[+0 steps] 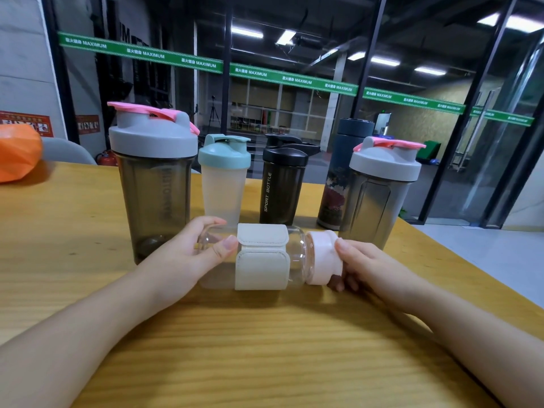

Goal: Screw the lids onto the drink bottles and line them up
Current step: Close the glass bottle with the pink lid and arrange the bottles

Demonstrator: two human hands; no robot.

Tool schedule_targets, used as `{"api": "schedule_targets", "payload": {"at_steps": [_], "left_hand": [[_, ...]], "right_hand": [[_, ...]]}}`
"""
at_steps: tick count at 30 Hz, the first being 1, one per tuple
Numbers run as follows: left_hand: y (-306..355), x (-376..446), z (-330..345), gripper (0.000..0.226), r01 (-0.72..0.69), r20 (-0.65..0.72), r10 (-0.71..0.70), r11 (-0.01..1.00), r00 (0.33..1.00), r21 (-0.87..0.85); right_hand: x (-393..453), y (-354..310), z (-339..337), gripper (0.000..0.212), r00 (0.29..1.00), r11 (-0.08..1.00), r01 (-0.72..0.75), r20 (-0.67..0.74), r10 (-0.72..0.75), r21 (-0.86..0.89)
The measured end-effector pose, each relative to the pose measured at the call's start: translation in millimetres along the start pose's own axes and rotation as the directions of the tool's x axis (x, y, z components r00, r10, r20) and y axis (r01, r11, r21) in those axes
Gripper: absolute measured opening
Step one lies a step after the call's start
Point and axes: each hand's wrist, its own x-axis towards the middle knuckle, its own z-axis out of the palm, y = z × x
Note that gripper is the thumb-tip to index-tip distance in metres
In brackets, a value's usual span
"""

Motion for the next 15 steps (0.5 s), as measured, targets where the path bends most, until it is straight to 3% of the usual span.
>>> {"api": "schedule_targets", "payload": {"at_steps": [3, 7, 9, 15], "left_hand": [[0, 0, 0, 0.065, 0.003, 0.001, -0.003, 1.0, 1.0, 0.004], [-1, 0, -1, 0.069, 0.004, 0.0, -0.004, 1.0, 1.0, -0.007], [-1, 0, -1, 0.076, 0.006, -0.003, -0.006, 1.0, 1.0, -0.008], [-1, 1, 1, 0.063, -0.001, -0.012, 0.001, 1.0, 1.0, 0.005]], "right_hand": [[0, 1, 0, 0.069, 1.0, 0.999, -0.03, 0.003, 0.03, 0.013], [-2, 3, -9, 0.094, 0.987, 0.988, -0.013, 0.159, -0.012, 0.154], [-2, 4, -12, 0.096, 0.975, 0.986, -0.007, 0.219, -0.03, 0.167], [-4, -2, -12, 0.085, 0.975, 0.99, 0.0, 0.218, -0.03, 0.138]]}}
